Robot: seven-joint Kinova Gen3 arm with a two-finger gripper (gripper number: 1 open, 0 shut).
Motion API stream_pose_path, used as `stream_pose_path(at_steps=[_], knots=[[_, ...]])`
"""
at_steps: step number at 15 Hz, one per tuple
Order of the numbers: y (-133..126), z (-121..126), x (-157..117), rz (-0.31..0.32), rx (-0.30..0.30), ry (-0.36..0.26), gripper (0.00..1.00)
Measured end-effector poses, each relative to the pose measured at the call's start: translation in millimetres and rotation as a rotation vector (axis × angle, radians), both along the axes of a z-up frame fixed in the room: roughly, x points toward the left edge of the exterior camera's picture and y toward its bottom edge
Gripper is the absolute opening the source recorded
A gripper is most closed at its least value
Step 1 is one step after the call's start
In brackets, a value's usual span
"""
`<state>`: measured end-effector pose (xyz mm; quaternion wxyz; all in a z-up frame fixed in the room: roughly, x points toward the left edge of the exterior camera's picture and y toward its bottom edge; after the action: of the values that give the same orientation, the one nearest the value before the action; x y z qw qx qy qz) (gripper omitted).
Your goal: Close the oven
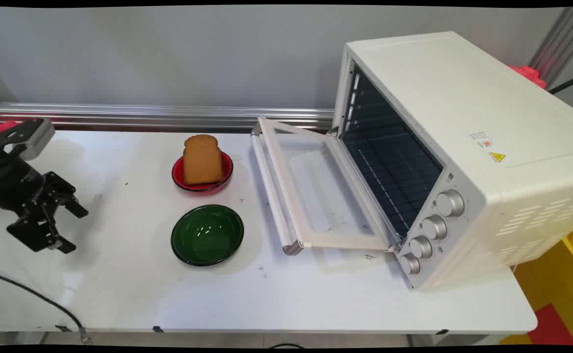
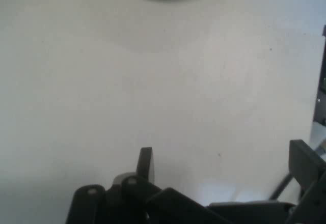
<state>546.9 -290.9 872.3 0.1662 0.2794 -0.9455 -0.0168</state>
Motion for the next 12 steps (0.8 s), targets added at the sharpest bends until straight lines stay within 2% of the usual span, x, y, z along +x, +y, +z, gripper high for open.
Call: stream_pose_path(at_steps=[3, 5, 8, 12], knots=[[-5.7, -3.0, -0.9, 0.022, -0.021, 0.021, 1.0], [-17.1, -1.8, -8.1, 0.051, -0.058, 0.068, 1.0], [-36.4, 4.2, -21.6, 0.094, -0.112, 0.15, 1.0], [-67.9, 13.8, -45.4, 0.153, -0.174, 0.304, 1.0]])
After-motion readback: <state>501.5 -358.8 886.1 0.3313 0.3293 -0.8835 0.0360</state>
